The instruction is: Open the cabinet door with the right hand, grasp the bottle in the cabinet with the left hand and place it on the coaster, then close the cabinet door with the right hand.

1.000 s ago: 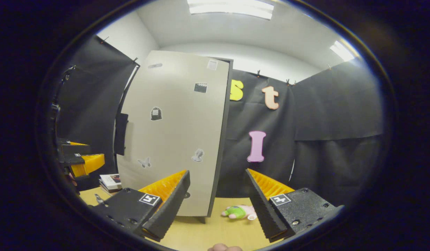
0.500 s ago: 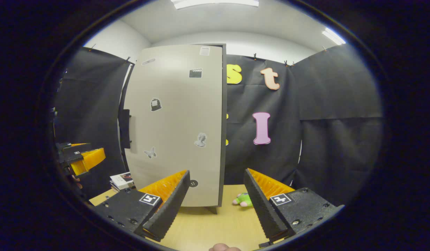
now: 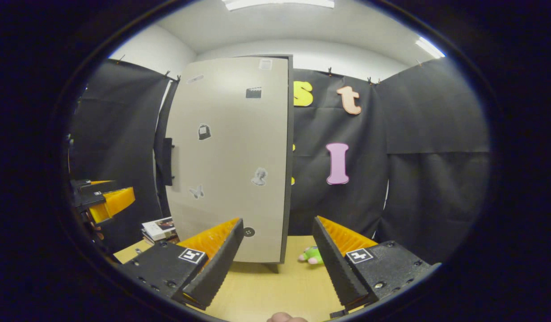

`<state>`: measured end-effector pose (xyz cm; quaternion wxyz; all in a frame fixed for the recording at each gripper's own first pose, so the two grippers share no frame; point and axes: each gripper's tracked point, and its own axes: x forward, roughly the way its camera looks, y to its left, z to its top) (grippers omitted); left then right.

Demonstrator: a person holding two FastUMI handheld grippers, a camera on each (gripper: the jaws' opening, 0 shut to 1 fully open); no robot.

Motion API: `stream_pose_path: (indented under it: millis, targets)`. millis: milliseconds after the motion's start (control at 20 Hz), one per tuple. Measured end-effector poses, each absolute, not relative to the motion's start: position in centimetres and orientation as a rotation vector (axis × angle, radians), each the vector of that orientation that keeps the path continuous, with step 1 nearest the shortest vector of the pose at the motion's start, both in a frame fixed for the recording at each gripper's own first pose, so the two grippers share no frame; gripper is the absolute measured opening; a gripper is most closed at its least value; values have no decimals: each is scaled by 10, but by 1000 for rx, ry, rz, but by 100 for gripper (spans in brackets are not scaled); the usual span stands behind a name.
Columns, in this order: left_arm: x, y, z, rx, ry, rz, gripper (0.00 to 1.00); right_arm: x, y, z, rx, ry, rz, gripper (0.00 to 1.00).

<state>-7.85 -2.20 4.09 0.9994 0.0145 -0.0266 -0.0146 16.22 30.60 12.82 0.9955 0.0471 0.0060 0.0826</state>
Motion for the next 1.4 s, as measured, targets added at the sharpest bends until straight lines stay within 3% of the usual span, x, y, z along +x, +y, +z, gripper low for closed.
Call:
stream_pose_path:
  millis: [1400]
  targets:
    - [-81, -12, 31, 53, -38, -9, 96, 158, 308, 124, 105, 18, 173, 100]
